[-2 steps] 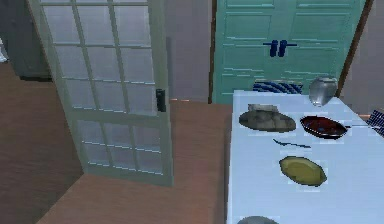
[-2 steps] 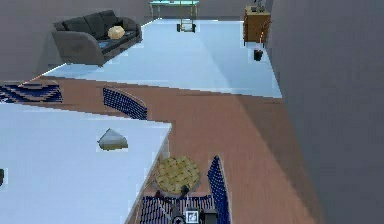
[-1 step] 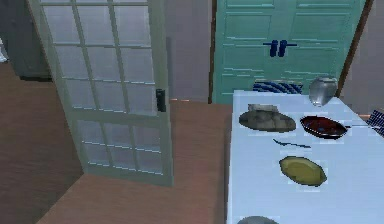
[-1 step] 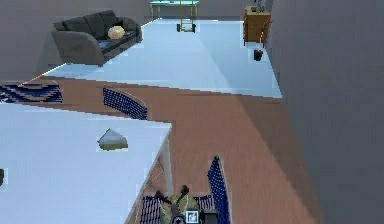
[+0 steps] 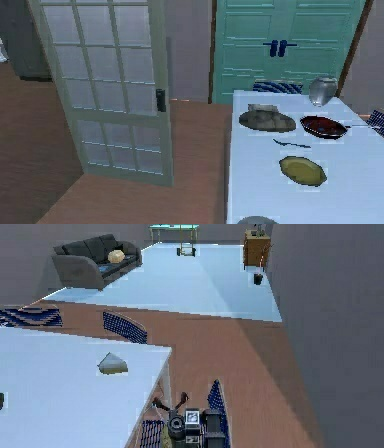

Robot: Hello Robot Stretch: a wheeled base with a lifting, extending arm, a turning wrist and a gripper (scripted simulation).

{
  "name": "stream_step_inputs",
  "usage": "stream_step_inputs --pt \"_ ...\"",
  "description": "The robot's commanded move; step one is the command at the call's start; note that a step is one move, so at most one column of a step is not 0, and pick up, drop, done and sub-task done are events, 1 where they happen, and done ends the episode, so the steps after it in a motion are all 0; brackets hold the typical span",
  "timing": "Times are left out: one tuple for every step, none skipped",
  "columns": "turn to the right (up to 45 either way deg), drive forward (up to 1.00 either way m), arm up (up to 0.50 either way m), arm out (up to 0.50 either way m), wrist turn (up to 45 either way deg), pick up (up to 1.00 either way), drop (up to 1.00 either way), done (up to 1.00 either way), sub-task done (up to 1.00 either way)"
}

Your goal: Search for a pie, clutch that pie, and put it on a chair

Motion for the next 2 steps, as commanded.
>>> stream_step_inputs --pt "0.0 0.00 0.00 -0.08 0.0 0.00 0.00 0.00 0.00" --pt "0.0 0.00 0.00 0.00 0.0 0.00 0.00 1.00 0.00"
